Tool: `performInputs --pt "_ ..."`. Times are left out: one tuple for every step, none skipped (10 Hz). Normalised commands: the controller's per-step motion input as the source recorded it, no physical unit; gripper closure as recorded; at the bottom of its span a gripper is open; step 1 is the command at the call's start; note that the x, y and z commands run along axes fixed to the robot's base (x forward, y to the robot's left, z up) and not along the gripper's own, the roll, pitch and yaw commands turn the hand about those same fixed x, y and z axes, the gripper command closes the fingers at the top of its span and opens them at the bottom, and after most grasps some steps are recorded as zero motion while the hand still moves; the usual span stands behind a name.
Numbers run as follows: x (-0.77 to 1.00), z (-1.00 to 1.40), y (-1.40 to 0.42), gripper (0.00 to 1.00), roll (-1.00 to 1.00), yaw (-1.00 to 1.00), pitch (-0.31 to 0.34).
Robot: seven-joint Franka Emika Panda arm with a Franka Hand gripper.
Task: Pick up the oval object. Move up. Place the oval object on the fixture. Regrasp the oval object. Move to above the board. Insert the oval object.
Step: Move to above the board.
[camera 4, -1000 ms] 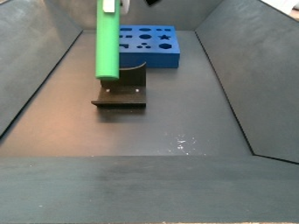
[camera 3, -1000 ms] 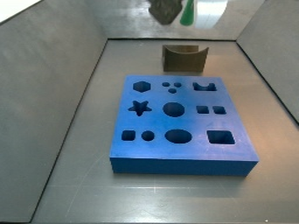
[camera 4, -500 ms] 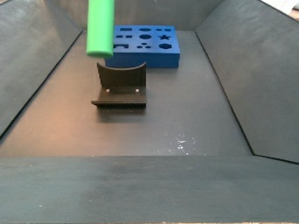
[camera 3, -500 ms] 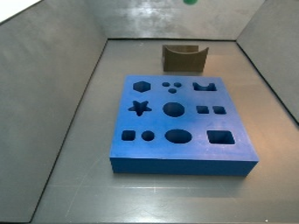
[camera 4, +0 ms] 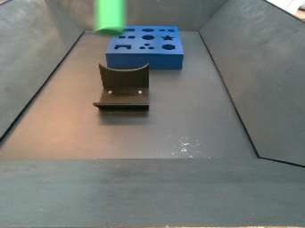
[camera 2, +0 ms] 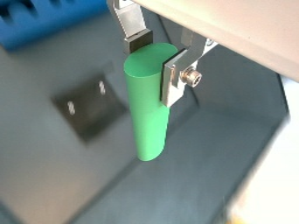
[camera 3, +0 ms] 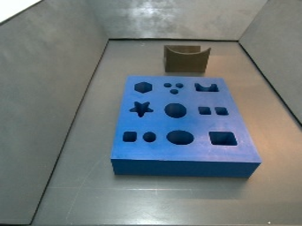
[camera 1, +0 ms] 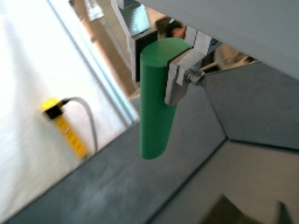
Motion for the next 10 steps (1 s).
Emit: performInputs --pt "-0.50 0.19 -1.00 1.00 -0.51 1.00 0.039" --pt "-0.49 0.18 -1.00 1.00 -0.50 1.00 0.001" --pt "-0.48 0.19 -1.00 1.00 -0.49 1.00 -0.026" --pt "-0.48 0.20 -1.00 1.00 -0.47 1.00 -0.065" --pt "-0.48 0.19 -1.00 1.00 -0.47 1.00 -0.082" --pt "-0.48 0.21 -1.00 1.00 -0.45 1.00 -0.118" --pt "-0.48 0.22 -1.00 1.00 -0.44 1.00 -0.143" --pt "-0.44 0.21 -0.90 1.00 -0.42 1.00 -0.179" --pt "-0.35 0.16 -0.72 1.00 -0.41 1.00 -0.194" --pt "-0.16 0.07 -0.29 1.00 -0.38 1.00 -0.242"
